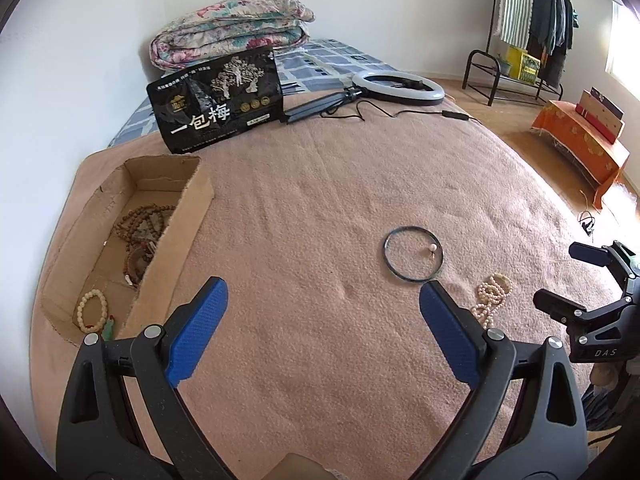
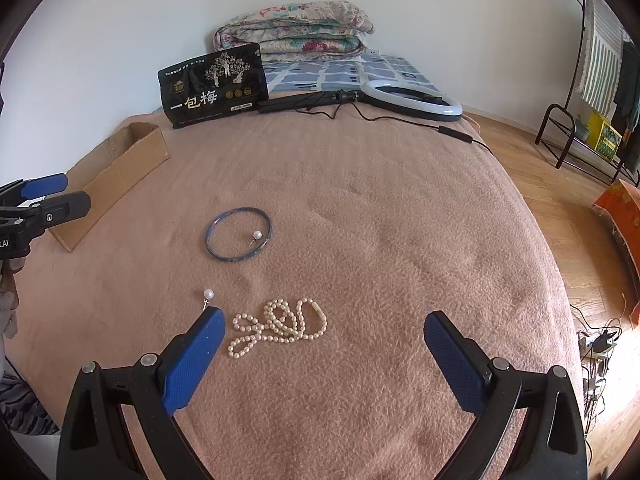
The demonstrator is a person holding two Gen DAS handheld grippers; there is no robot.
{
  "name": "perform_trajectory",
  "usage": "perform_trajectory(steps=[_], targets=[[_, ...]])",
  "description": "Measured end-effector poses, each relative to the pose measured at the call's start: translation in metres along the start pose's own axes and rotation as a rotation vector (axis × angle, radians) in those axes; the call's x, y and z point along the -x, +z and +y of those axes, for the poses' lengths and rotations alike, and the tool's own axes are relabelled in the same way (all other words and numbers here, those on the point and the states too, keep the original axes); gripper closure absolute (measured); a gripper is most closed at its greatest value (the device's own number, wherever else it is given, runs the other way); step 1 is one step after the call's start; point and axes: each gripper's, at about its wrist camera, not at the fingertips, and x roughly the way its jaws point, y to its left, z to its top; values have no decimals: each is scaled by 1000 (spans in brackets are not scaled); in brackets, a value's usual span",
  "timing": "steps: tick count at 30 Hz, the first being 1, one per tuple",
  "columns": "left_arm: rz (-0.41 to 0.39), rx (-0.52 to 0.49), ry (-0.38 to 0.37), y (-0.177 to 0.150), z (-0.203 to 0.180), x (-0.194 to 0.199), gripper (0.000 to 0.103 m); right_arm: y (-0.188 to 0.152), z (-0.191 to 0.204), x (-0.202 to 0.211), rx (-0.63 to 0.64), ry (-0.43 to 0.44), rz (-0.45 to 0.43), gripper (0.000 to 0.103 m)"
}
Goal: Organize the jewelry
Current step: 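Withdraw both open tools from the box toward the blue bangle and pearls, then grasp the blue bangle with the left tool while the right tool grasps the pearl necklace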
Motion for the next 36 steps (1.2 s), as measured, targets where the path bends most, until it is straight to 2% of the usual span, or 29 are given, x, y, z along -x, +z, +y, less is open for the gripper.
perform_trajectory(steps=[7, 15, 19, 28, 33, 36], targets=[[20, -20, -99, -3, -32, -27, 5, -15, -4, -19, -36, 42, 29, 2], [48, -5, -98, -4, -31, -51, 5, -18, 21, -36, 93, 25, 37, 2], [52, -15, -100, -4, -32, -59, 5, -17, 33, -45, 157, 11, 45, 8], [68, -35, -124, -3, -41, -80, 5, -13, 34, -63, 117, 41, 74, 16], [88, -70, -151, -1, -51, -93, 5, -11, 25, -68, 78, 20, 80, 24], [96, -60, -163, 0, -55, -101, 5, -11, 22, -67, 82, 1, 78, 25]])
